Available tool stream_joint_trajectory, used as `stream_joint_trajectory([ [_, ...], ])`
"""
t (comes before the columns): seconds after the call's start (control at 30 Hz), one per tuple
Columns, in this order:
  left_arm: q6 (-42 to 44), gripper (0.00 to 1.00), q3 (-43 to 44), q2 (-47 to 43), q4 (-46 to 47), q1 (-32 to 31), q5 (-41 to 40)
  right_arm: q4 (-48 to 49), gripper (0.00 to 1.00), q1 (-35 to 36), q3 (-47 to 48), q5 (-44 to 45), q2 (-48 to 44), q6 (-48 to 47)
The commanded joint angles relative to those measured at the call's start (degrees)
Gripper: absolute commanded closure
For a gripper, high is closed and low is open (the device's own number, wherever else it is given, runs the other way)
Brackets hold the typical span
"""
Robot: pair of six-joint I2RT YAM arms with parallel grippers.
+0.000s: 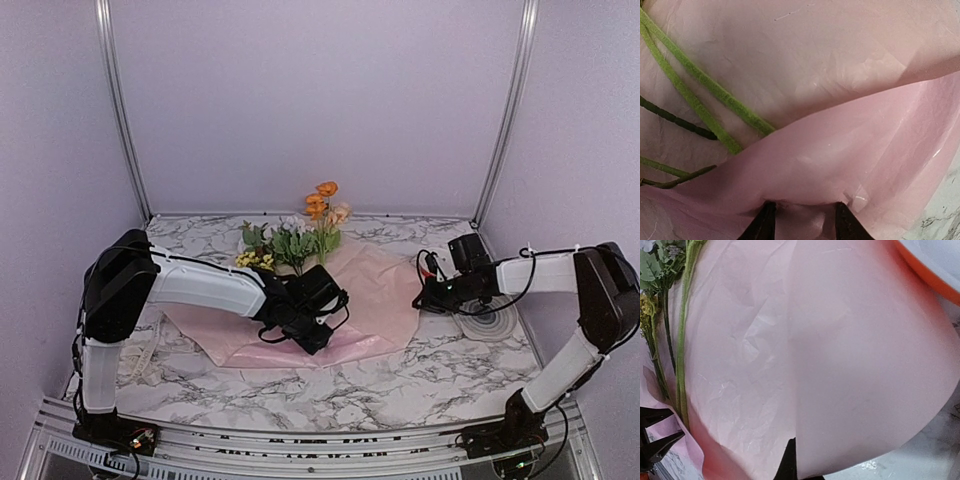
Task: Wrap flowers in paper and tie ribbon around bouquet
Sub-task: Pick up the right corner of the flattened wrapping paper from the center of the board.
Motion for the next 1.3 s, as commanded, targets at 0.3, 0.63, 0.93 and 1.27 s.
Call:
stream_joint_trajectory([
  [0.3,1.1,0.59,-5.9,-1.2,4.1,3.4,7.6,-1.4,1.00,2.9,8.7,-17.8,-7.6,3.8],
  [0.63,0.6,0.58,-11.4,-3.3,11.3,5.2,12.0,9.4,1.00,9.6,13.5,-23.6,-7.6,15.3],
  [0.93,-1.1,0.58,-14.5,-3.9,16.0,7.3,16.8,14.2,1.00,13.8,12.7,-23.2,-6.9,18.7],
  [1.27,-1.4,0.57,-14.7,-3.4,16.5,8.0,18.6,11.5,0.27,13.7,2.5,-24.8,-4.1,3.8],
])
